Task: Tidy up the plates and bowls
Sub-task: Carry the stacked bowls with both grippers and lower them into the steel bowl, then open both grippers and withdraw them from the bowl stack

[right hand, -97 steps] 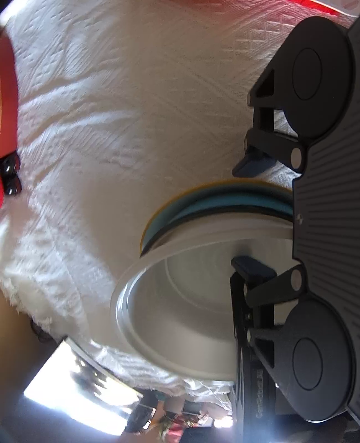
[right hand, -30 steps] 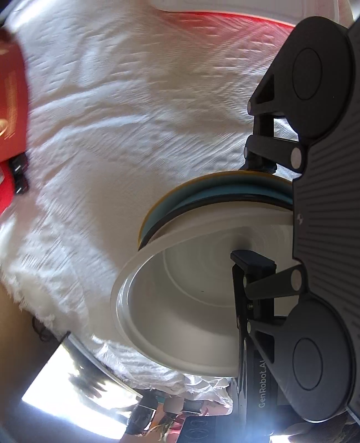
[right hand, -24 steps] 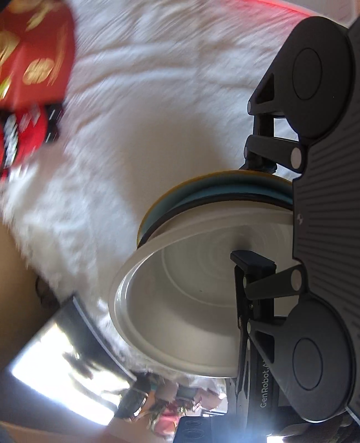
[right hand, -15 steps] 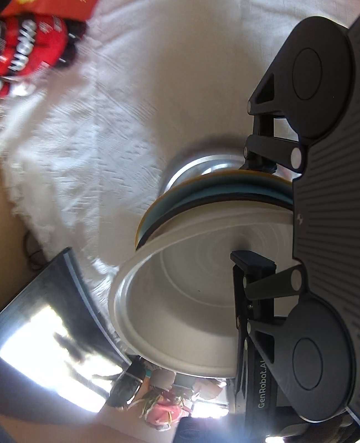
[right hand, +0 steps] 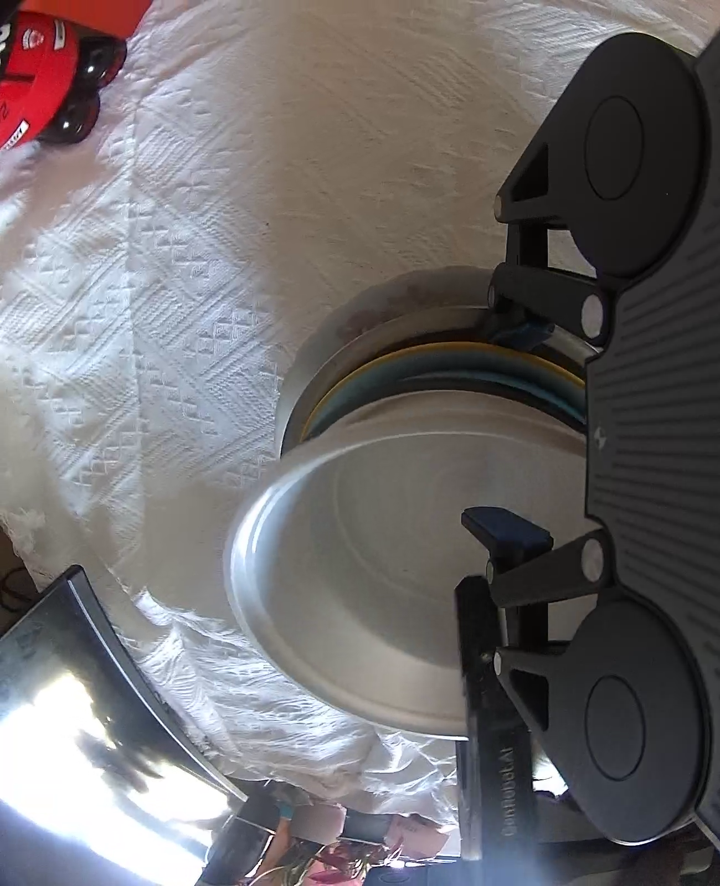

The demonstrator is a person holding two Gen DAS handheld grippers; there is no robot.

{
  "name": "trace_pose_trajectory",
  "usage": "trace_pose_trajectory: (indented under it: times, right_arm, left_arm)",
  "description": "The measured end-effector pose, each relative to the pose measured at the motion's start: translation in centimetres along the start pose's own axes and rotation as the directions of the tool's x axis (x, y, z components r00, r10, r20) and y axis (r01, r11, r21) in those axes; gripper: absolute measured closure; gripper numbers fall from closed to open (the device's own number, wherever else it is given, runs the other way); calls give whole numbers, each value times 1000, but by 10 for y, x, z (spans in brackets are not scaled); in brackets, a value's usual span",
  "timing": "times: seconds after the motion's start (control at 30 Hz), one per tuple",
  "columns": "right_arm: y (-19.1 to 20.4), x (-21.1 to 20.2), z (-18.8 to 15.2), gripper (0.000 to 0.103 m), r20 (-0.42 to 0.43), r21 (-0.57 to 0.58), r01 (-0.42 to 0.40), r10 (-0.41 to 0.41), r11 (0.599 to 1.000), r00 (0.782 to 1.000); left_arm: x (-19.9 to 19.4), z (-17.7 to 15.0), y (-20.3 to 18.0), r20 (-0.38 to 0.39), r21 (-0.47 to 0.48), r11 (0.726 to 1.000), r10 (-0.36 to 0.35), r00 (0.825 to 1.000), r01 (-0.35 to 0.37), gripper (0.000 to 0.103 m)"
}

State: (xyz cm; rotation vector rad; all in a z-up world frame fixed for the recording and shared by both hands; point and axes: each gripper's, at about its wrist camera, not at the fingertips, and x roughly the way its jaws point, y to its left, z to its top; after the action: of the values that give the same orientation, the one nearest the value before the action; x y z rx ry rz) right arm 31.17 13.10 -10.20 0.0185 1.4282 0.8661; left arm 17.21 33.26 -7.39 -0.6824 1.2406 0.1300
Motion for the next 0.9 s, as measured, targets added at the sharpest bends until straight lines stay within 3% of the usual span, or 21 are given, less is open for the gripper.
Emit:
trace_pose_trajectory:
  times: [0.23,0.33,0.47,0.63,0.9]
  right_arm:
    - [2,-28,-10,44,70,-24,41,-39,999,997]
    - [9,-44,-13,44,132,-83,72,-61,994,989]
    - [16,-56,-8,44,145,-93,-1,15,996,989]
    - [31,-55,-8,43,175,-116,41,-20,992,984]
    - [24,-55,-11,43,162,-88,22,-8,996,987]
  left_arm:
    - [-10,3,4,23,-2,999,-33,999,33,68]
    - [-26,10,0,67,19,998,-58,996,57,78]
    - [-40,15,-10,91,47,995,-89,992,85,76]
    - [-40,15,-15,93,53,995,-85,992,80,76]
    - [-34,17,-18,89,54,996,-73,993,68,76]
